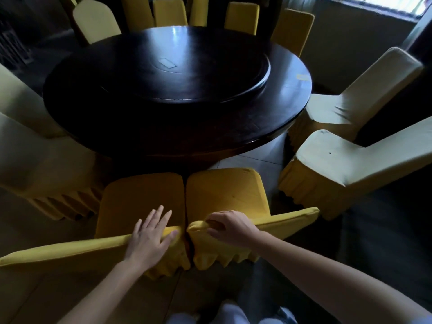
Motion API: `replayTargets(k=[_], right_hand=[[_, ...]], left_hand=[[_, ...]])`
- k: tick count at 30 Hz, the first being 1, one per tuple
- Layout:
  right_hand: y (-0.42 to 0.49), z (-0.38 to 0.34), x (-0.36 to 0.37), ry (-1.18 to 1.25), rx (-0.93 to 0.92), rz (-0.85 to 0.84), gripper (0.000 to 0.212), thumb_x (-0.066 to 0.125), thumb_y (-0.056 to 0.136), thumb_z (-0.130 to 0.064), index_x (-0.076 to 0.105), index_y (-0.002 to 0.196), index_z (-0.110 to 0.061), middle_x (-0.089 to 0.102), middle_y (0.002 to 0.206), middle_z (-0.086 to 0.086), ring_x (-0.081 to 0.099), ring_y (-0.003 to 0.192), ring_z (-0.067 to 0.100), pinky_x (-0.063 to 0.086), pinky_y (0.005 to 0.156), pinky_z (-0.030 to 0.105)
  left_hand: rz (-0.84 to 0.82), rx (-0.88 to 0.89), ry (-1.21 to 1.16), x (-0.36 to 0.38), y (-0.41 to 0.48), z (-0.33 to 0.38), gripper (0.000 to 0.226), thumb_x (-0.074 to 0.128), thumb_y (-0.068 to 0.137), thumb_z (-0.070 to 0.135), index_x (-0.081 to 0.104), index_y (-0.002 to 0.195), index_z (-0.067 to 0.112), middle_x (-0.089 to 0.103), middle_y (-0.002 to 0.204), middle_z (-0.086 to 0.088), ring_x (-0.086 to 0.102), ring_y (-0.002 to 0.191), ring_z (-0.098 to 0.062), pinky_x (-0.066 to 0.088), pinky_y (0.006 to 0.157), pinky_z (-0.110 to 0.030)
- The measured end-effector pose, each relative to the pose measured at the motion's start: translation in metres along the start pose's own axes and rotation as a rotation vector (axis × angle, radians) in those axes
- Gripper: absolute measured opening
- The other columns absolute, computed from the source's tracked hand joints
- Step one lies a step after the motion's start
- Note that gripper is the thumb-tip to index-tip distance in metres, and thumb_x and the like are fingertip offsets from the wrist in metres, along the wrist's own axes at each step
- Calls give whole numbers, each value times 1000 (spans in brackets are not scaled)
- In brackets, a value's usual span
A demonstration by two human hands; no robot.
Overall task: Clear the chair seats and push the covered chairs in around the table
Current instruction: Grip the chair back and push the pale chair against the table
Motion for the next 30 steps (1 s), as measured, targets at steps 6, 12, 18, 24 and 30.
replayTargets(k=[6, 12, 18, 24, 30], right_hand=[[-56, 81, -48, -63, 63, 58, 55, 49, 94, -45, 31, 145, -37, 26, 156, -9, 18, 145, 12, 19, 115, 41], [-134, 177, -122, -140, 230, 170, 74, 14, 84, -68, 8, 151, -37, -1, 160, -8, -10, 147, 13, 1, 118, 40], [-229, 276, -168, -140, 377, 220, 67, 20, 92, -62, 4, 151, -36, -7, 160, -11, -17, 145, 10, -1, 118, 41], [-306, 367, -226, -84, 521, 326, 65, 22, 91, -63, 4, 150, -40, -3, 160, -11, -13, 145, 6, 3, 120, 42], [-339, 442, -258, -37, 618, 449, 79, 2, 81, -76, 7, 150, -37, -2, 160, -8, -12, 144, 8, 2, 118, 44]], left_hand=[[87, 143, 6, -12, 37, 140, 91, -21, 66, 80, -12, 145, 35, -23, 153, 9, -23, 142, -12, -19, 112, -38], [105, 323, -22, 0, 74, 290, 84, -19, 73, 76, -20, 145, 34, -30, 153, 8, -31, 139, -10, -26, 111, -34], [84, 471, -69, 31, 104, 442, 90, -23, 67, 80, -23, 143, 32, -32, 152, 9, -35, 137, -10, -27, 109, -34], [36, 576, -37, 41, 124, 555, 83, -11, 74, 75, -19, 145, 33, -30, 153, 9, -35, 137, -9, -20, 113, -40], [10, 643, 79, 45, 170, 637, 73, -2, 80, 71, -22, 141, 35, -29, 152, 9, -32, 139, -12, -17, 116, -44]])
Point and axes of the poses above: each hand's wrist, its own y-axis towards the middle knuckle, its own x-axis out of the palm, z = x × y, the point moved 6 cm from there along y, towards the middle knuckle
